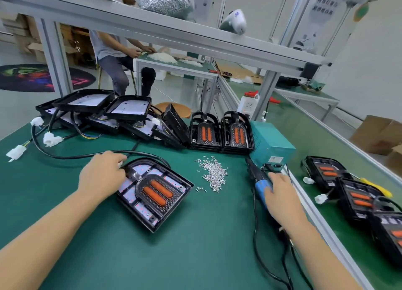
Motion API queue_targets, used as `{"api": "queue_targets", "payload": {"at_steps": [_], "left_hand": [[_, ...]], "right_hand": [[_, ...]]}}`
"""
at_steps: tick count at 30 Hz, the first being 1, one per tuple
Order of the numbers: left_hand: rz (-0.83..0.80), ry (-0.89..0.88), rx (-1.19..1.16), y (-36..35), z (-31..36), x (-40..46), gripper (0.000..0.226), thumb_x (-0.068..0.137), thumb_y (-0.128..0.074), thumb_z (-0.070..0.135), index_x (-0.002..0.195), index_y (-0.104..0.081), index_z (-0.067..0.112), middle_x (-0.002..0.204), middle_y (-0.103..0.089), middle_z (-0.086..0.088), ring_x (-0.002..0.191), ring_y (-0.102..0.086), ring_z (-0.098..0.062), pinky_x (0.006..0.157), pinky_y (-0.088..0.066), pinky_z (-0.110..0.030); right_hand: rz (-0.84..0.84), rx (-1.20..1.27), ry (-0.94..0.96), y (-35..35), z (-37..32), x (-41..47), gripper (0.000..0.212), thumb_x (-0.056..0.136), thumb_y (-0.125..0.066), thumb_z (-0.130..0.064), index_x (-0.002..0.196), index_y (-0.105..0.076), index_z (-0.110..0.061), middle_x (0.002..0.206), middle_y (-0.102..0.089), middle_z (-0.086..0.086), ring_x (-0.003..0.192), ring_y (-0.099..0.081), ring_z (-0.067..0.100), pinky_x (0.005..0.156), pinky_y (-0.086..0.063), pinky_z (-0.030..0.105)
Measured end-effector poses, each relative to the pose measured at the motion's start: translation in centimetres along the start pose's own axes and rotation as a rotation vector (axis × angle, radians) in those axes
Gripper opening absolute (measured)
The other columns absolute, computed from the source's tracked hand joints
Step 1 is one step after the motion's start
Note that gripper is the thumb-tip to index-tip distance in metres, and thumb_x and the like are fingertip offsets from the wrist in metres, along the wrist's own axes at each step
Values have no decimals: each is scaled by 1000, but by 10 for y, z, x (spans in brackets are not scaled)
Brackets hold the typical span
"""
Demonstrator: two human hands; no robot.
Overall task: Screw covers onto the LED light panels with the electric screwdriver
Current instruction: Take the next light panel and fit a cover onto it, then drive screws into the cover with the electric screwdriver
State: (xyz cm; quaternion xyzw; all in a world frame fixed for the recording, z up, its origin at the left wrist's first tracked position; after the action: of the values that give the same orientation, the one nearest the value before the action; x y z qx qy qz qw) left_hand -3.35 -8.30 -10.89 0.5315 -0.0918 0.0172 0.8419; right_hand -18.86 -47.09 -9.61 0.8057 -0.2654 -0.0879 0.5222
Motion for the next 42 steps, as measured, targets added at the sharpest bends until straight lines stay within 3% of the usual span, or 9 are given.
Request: {"api": "queue_targets", "payload": {"at_steps": [2,4,13,20,28,34,37,39,42], "left_hand": [[129,-70,-8,18,24,1,33,83,-57,7,113,-68,14,117,-62,-12,107,-51,-35,82,-45,-42],[159,-190,-59,23,59,2,29,83,-59,10,109,-70,17,111,-66,-6,105,-52,-31,84,-44,-39],[-410,-366,-37,-65,175,32,20,85,-62,9,96,-74,21,103,-71,2,91,-64,-17,84,-52,-32],[-533,-404,131,-104,189,40,19,86,-65,7,104,-71,9,113,-69,-8,103,-62,-28,89,-52,-41],[-465,-429,234,-115,190,41,11,84,-69,15,95,-71,11,101,-70,-4,89,-62,-25,75,-52,-34],[-355,-526,406,-116,200,33,20,90,-46,0,73,-42,9,101,-65,-13,86,-61,-32,63,-41,-35],[-410,-591,488,-118,205,24,8,91,-45,1,89,-52,5,106,-61,-13,94,-59,-31,66,-40,-35],[-436,-588,473,-118,208,21,9,89,-47,3,94,-55,2,103,-61,-14,96,-60,-32,65,-39,-34],[-422,-503,217,-103,210,23,19,85,-54,6,67,-47,8,77,-57,-14,75,-56,-32,63,-41,-32]], "right_hand": [[-85,-67,-116,-7,25,4,10,95,-52,-13,103,-52,-6,122,-52,17,94,-51,30,70,-36,33],[-157,-117,-161,-18,34,5,15,92,-57,-19,90,-44,-11,103,-55,13,80,-48,27,60,-31,33],[-219,-83,-185,-29,31,9,47,87,-66,-27,128,-45,-15,113,-57,7,89,-54,23,69,-38,29],[-167,-60,-223,-38,40,9,61,88,-64,-28,139,-34,-12,124,-53,7,92,-50,23,73,-38,30],[-150,-115,-234,-41,44,17,47,88,-62,-33,126,-43,-12,111,-51,4,90,-53,24,68,-38,29],[-136,-115,-237,-42,45,18,47,88,-62,-34,125,-43,-13,108,-50,3,88,-53,23,65,-36,29],[-138,-106,-241,-42,45,18,47,87,-62,-34,125,-43,-13,108,-51,3,88,-53,23,65,-36,28],[-144,-107,-242,-42,45,19,48,87,-62,-34,126,-43,-13,109,-50,3,88,-53,23,65,-36,28],[-167,-109,-243,-42,45,21,48,85,-64,-34,124,-43,-14,106,-52,3,86,-53,23,63,-37,28]]}}
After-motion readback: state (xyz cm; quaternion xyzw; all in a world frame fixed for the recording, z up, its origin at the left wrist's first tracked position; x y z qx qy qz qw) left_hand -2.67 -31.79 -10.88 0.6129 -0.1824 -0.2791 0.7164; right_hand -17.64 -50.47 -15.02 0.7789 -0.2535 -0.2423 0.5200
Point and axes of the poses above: each hand's wrist, its own x-axis towards the middle knuckle, its own y-axis out of the back of the hand, z = x × y, the point moved 9 cm from there along x, towards the middle knuckle
